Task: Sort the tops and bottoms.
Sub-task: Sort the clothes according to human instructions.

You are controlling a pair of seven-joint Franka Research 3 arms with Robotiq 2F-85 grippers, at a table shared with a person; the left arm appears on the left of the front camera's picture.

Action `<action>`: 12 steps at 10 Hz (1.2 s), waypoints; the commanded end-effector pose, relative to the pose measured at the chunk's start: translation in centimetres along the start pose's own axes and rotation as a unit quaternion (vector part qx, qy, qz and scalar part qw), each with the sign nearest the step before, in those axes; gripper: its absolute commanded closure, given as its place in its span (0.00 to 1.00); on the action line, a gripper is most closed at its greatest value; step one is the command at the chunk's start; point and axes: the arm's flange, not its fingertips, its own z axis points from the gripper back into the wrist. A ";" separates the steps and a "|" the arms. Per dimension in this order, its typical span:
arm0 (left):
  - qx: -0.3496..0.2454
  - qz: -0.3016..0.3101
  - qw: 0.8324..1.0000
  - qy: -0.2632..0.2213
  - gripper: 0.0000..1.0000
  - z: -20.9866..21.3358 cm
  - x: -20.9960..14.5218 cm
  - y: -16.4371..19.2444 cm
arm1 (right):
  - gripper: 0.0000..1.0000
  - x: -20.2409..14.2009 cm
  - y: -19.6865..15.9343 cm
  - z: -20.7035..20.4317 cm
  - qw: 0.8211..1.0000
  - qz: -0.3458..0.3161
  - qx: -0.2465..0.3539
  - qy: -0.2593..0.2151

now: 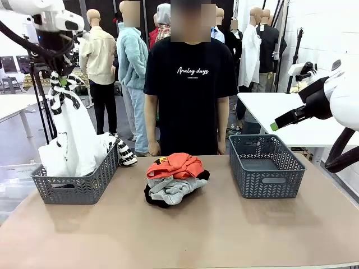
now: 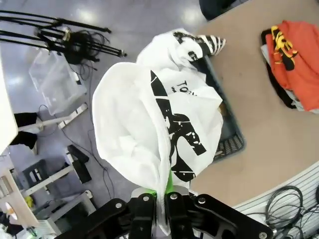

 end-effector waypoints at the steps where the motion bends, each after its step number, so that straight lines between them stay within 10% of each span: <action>1: 0.012 -0.003 1.000 0.000 1.00 1.4 1.2 1.2 | 0.00 -0.1 -0.1 -0.2 1.000 -0.004 0.007 0.000; 9: 0.006 0.124 0.992 0.021 1.00 -18.7 -1.9 -4.7 | 0.00 -0.1 -0.1 -0.2 1.000 -0.004 0.007 0.000; 12: -0.017 0.112 0.993 0.028 1.00 -19.6 -1.3 -4.7 | 0.00 -0.1 -0.1 -0.2 1.000 -0.004 0.007 0.000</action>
